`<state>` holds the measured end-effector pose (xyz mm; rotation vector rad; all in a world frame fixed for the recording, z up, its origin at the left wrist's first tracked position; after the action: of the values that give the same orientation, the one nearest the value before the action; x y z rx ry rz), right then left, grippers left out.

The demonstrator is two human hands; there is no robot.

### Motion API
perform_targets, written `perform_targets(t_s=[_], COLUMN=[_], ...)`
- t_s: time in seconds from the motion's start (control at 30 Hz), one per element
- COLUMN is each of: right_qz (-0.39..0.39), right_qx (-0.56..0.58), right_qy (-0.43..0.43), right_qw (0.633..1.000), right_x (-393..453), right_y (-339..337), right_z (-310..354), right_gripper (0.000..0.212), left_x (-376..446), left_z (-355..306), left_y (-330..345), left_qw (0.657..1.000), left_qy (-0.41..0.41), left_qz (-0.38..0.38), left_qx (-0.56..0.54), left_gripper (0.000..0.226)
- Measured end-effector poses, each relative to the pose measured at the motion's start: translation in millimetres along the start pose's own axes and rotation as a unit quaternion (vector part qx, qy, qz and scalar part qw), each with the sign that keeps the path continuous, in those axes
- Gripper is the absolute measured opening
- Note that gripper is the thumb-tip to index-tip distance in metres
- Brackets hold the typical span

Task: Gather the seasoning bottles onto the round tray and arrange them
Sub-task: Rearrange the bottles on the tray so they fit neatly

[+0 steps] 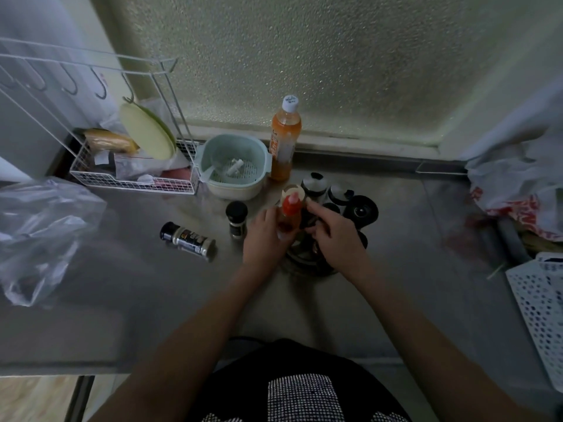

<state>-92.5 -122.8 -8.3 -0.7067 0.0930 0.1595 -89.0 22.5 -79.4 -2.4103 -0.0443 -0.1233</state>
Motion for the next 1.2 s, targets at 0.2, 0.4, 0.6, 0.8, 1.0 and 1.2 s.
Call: perform_targets(t_s=[0.2, 0.4, 0.6, 0.8, 1.0, 1.2], right_qz=[-0.112, 0.027, 0.13, 0.117, 0.162, 0.034], right_qx=[-0.059, -0.123, -0.229, -0.299, -0.228, -0.245], right_qy=[-0.145, -0.191, -0.013, -0.027, -0.016, -0.009], right_qw=[0.981, 0.973, 0.965, 0.947, 0.96, 0.969], right_x=[-16, -2, 31, 20, -6, -34], right_y=[9, 60, 111, 115, 86, 26], right_z=[32, 70, 64, 62, 55, 35], right_gripper=[0.012, 0.033, 0.063, 0.042, 0.023, 0.023], left_x=[-24, -48, -42, -33, -47, -70], left_z=[15, 60, 85, 94, 85, 36], left_y=[-8, -50, -79, -78, -65, -43], left_qw=[0.993, 0.953, 0.926, 0.89, 0.932, 0.996], left_qy=[0.106, 0.116, -0.306, -0.411, -0.323, -0.063], left_qz=[0.002, -0.123, -0.175, -0.155, -0.125, -0.055], left_qx=[0.06, 0.251, 0.138, -0.122, -0.106, -0.026], left_gripper=[0.062, 0.031, 0.076, 0.092, 0.074, 0.059])
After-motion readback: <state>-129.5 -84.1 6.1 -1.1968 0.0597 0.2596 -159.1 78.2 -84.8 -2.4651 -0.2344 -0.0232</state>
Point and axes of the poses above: each hand's wrist, its own x-axis towards the middle knuckle, its own y-axis out of the palm, z = x × y, the point moved 2 cm from there along x, towards the middle knuckle, and after that the axes turned 9 degrees about y, right-handed, at the moved point
